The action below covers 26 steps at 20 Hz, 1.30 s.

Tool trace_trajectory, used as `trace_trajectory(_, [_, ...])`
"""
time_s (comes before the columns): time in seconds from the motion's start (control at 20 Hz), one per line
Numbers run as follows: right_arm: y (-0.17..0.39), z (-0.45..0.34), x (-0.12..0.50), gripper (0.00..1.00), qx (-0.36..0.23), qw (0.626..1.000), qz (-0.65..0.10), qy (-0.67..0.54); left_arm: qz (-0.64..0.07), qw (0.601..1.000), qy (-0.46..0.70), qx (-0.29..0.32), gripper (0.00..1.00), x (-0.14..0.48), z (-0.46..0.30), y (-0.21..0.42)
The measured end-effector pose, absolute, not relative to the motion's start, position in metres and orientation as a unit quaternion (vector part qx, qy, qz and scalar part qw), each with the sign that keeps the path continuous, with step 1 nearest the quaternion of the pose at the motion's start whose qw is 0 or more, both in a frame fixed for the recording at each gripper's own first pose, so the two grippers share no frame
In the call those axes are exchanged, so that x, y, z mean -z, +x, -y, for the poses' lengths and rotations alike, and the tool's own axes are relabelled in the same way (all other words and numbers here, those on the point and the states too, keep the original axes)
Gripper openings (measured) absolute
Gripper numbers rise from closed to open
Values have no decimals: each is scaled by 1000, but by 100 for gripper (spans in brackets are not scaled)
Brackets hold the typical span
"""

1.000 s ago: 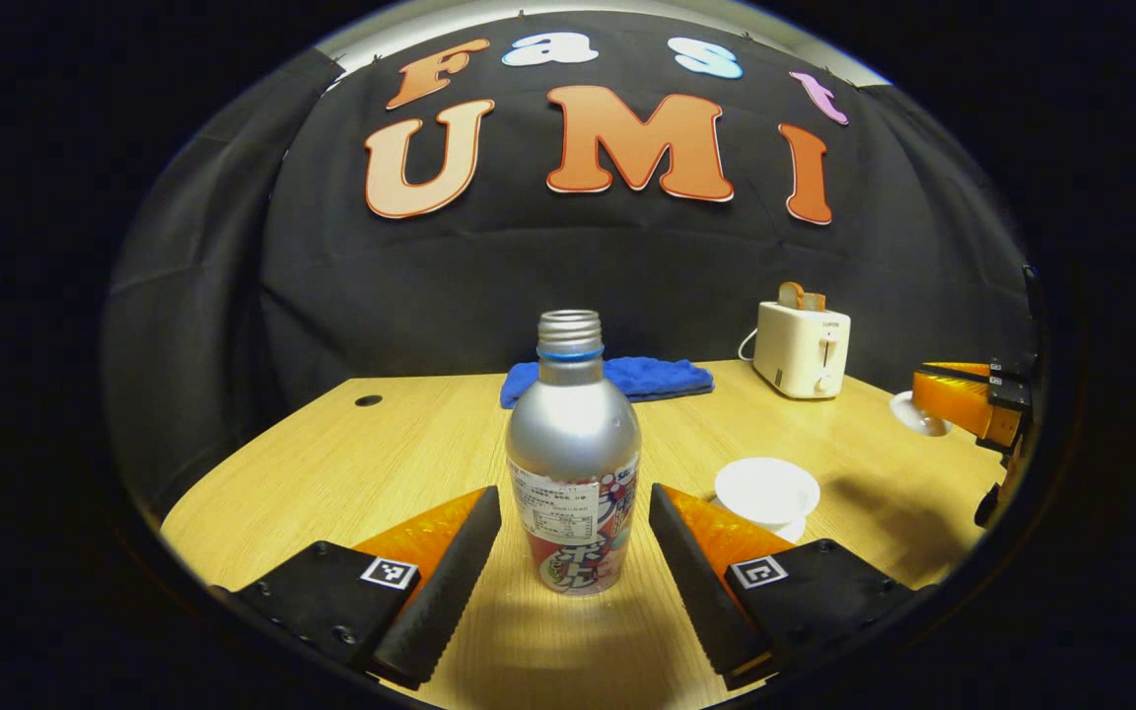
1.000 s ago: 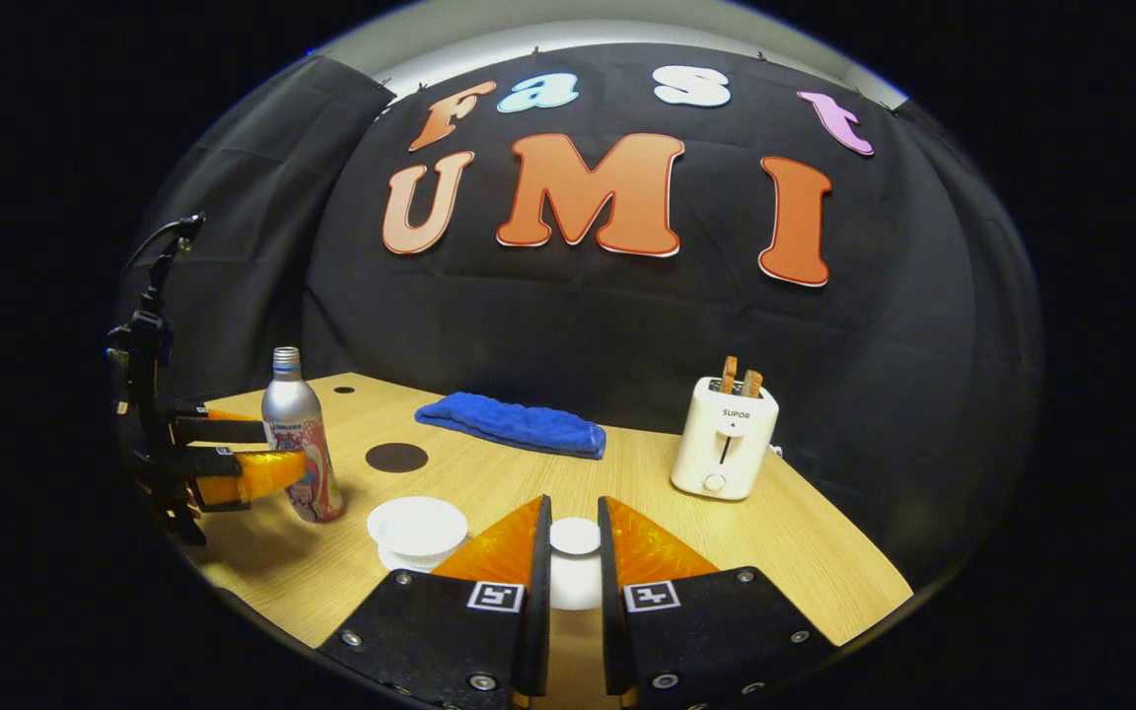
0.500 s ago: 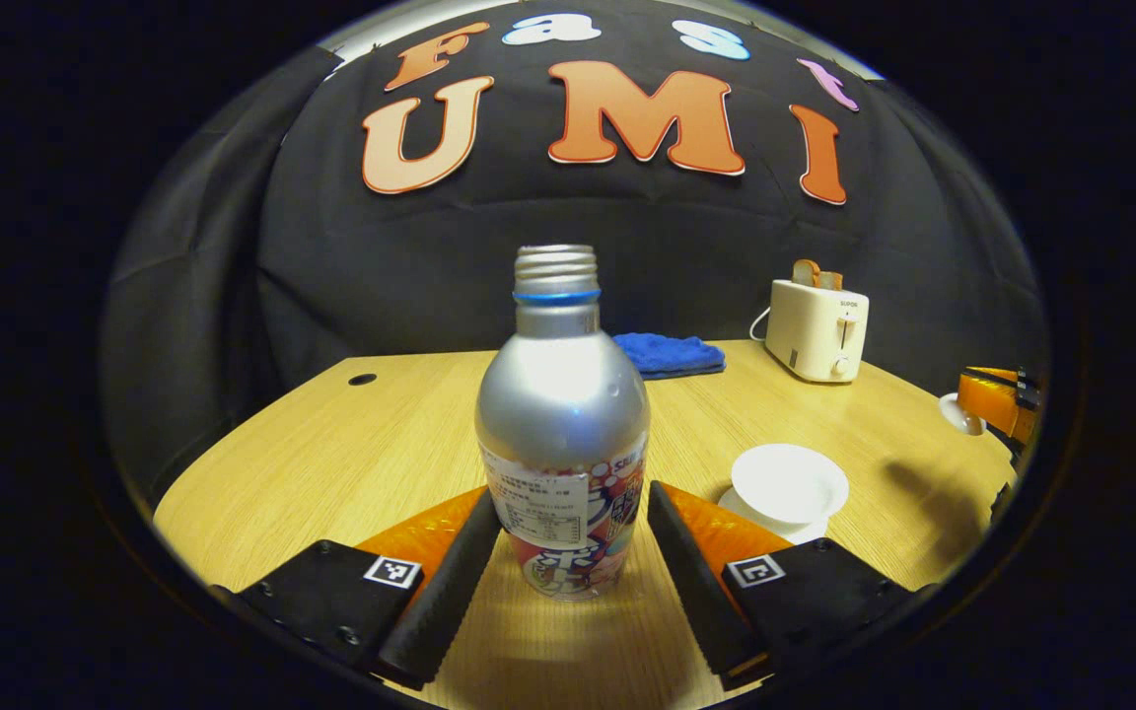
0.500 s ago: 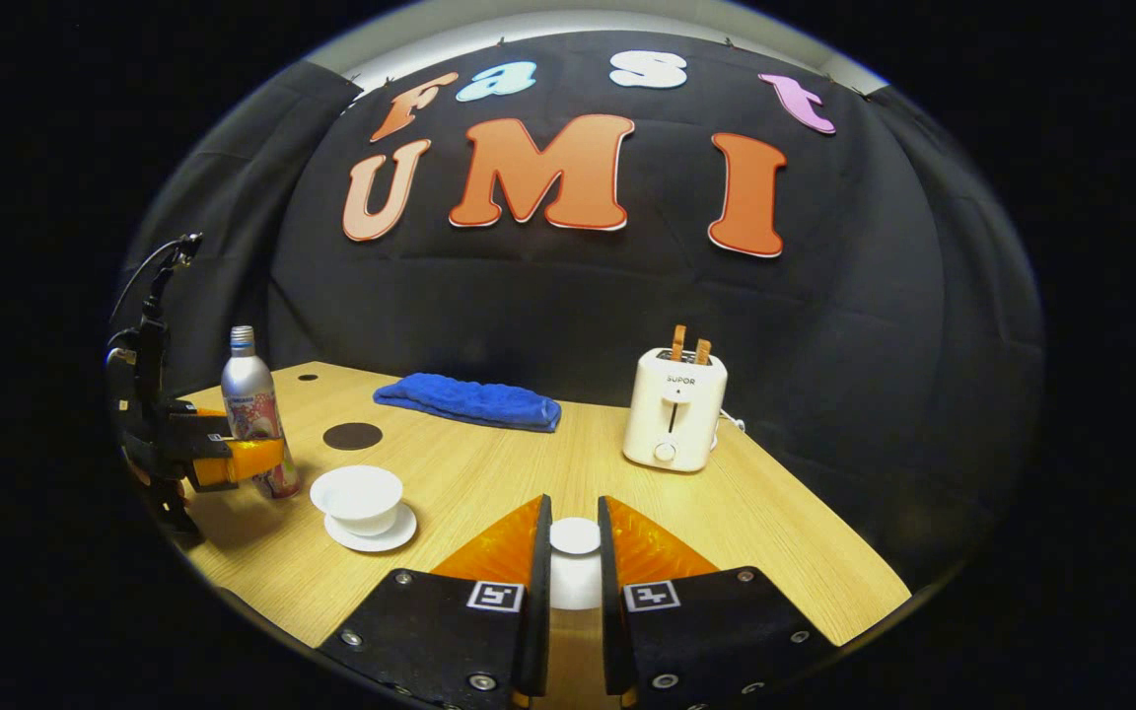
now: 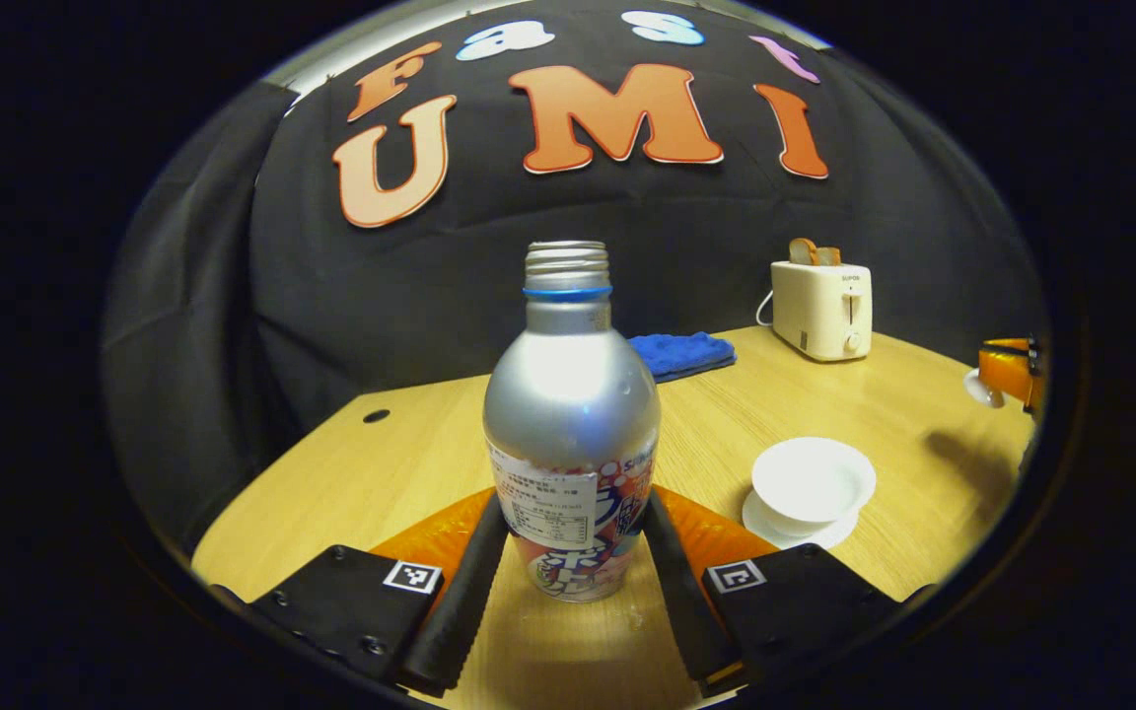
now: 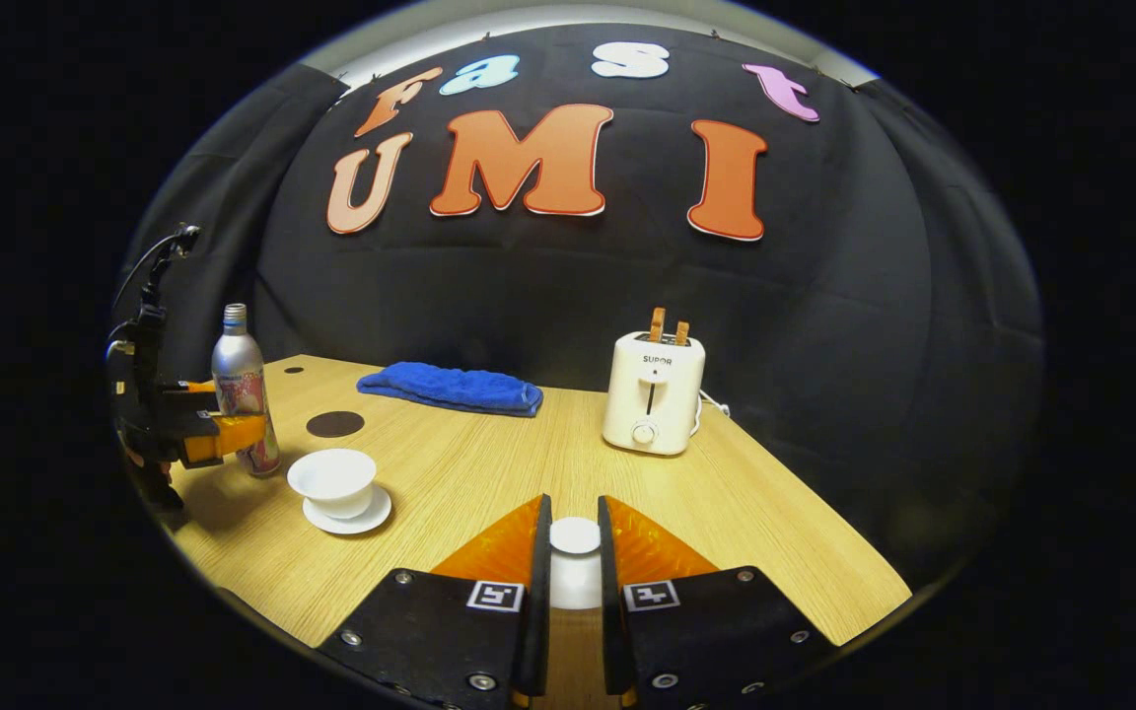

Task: Open the teacup lid with one hand, grasp the water bottle and pour water into the teacup with the other hand; after pouring, place the water bottle on the coaster and then close the teacup lid.

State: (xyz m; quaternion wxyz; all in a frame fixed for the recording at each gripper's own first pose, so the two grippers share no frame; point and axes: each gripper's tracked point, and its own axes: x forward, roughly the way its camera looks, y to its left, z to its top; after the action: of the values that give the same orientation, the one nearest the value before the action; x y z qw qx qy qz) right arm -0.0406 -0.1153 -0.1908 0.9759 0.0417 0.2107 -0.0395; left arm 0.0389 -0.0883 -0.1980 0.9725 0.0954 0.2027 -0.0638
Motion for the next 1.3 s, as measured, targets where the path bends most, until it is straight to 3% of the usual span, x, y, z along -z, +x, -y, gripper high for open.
trace_trajectory(0.1, [-41,117,190,23,41,976,-209,40,-190,969,145,59,83,191,82,43])
trace_trajectory(0.5, [-41,127,194,23,50,974,-218,38,-156,936,308,69,83,183,82,63])
trace_trajectory(0.75, [-40,128,195,23,49,973,-221,39,-138,902,400,89,83,181,90,68])
trace_trajectory(0.8, [-39,128,196,23,49,973,-222,38,-135,894,418,92,87,182,91,69])
trace_trajectory(0.9, [-39,128,198,23,50,972,-226,34,-132,876,453,102,83,182,90,65])
trace_trajectory(1.3, [-38,127,191,23,43,974,-220,28,-113,800,577,123,83,180,92,71])
